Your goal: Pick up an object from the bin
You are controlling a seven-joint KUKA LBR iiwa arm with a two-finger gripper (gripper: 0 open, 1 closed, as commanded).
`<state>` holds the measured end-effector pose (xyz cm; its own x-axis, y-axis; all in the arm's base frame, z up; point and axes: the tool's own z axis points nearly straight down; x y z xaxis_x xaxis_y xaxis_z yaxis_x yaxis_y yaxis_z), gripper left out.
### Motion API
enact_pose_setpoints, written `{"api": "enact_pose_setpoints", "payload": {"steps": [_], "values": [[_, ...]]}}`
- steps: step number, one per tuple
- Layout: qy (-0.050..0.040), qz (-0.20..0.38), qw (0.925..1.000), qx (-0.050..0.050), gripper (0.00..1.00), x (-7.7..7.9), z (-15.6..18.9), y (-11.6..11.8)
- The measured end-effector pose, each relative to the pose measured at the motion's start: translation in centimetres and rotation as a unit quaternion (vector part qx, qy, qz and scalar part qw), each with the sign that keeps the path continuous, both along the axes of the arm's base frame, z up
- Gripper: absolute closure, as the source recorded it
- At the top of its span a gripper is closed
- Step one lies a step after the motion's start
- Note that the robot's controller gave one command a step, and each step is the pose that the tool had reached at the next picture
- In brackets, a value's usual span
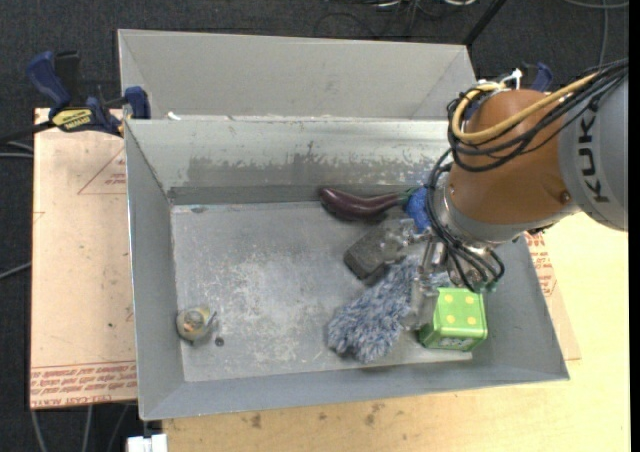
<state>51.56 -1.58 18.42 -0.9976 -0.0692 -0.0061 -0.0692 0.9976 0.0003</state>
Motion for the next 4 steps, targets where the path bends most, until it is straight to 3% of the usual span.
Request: {"api": "enact_pose_setpoints", "payload": {"steps": [1,2,3,4], "values": [[0.0019,0.108,0.9942,-0.001,0.0,-0.3,-4.3,0.7],[-0.003,0.016,0.9999,0.0,1.0,-2.4,-11.1,1.3],[-0.003,0.017,0.9999,0.0,1.0,-2.4,-11.1,1.3],[0.0017,0.018,0.9998,0.0,1.0,-2.4,2.8,1.5]]}}
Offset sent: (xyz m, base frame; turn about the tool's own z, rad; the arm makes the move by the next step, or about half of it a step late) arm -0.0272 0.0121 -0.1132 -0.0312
